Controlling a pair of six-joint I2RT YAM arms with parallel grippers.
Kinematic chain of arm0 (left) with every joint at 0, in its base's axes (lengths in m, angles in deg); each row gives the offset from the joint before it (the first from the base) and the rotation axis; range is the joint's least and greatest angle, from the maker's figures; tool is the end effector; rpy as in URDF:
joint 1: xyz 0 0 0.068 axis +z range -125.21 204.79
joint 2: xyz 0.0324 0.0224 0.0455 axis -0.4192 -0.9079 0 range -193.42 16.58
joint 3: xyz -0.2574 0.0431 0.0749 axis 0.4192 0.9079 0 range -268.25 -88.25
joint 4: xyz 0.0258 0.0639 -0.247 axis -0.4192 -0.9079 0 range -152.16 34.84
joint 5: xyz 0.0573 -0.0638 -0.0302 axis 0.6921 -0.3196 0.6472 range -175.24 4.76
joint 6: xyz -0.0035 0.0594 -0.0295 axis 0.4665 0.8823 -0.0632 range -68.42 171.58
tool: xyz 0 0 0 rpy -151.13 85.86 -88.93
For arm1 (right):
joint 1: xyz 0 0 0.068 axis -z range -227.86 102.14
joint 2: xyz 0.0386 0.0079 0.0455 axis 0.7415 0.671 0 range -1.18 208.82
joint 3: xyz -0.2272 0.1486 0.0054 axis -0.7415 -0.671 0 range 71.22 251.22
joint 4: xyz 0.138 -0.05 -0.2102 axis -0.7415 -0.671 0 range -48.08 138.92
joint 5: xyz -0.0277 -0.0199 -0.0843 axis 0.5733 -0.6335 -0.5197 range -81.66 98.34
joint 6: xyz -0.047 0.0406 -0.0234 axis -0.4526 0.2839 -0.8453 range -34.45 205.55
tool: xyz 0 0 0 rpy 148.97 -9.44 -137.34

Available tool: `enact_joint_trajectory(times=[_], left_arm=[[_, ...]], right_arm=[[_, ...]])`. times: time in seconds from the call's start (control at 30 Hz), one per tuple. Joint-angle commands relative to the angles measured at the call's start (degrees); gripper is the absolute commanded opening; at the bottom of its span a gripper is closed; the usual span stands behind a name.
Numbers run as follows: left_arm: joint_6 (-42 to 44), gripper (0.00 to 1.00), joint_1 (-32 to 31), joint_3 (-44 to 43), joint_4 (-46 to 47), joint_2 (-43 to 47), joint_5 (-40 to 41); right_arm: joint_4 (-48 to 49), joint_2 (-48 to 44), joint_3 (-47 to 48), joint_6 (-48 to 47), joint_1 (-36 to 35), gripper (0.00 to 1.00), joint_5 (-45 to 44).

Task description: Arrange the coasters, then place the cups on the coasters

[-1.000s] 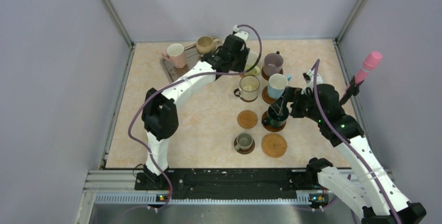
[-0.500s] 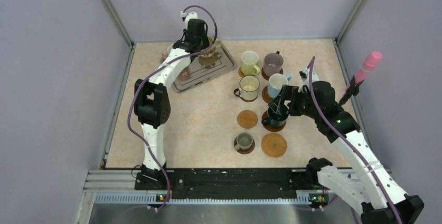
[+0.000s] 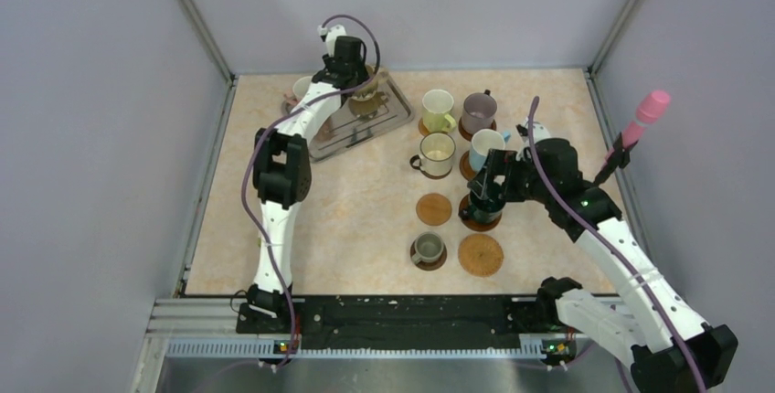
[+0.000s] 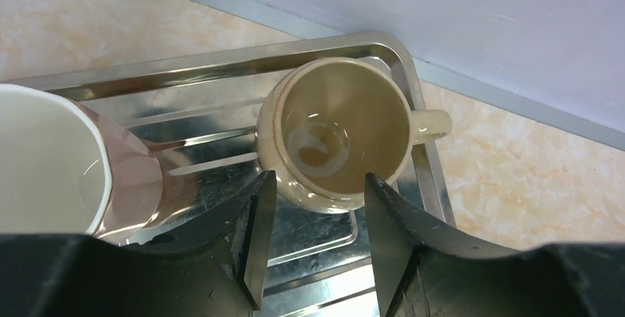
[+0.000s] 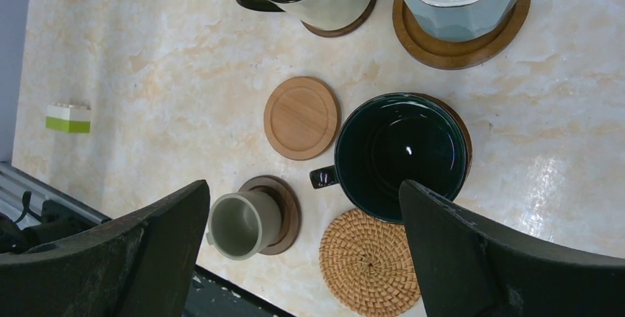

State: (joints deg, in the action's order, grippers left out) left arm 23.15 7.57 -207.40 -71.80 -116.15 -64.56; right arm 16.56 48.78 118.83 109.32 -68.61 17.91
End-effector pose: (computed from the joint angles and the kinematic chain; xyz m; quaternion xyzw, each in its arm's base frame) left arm 0.5325 -0.1454 0.2465 -0.1723 0.8401 -0.0466 0.5122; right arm 0.1805 0.0778 0.2932 -0.0154 0.8835 0.2436 0.3999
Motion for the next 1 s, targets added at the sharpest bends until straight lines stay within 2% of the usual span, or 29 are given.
enact_joint_trajectory(times=[0.0, 0.53, 0.7, 0.97], left_arm=[[-1.97, 0.53, 1.67, -3.38, 2.16, -1.15, 1.26], [-3.10, 0.49, 2.50, -3.37, 2.46, -5.86, -5.07], [-2.60, 0.38, 2.51, -2.31, 1.80, -4.58, -6.97], [-0.55, 0.13, 2.45, 3.05, 4.91, 2.10, -7.58]], right_arm=[[2.50, 0.58, 0.28, -1.31, 0.53, 0.99, -0.47], [2.14, 0.77, 0.73, -2.04, 0.43, 0.99, -1.30], [2.17, 0.35, 0.46, -1.72, 0.48, 0.99, -1.32], [2.99, 0.75, 0.71, -1.22, 0.45, 0.99, -0.45]])
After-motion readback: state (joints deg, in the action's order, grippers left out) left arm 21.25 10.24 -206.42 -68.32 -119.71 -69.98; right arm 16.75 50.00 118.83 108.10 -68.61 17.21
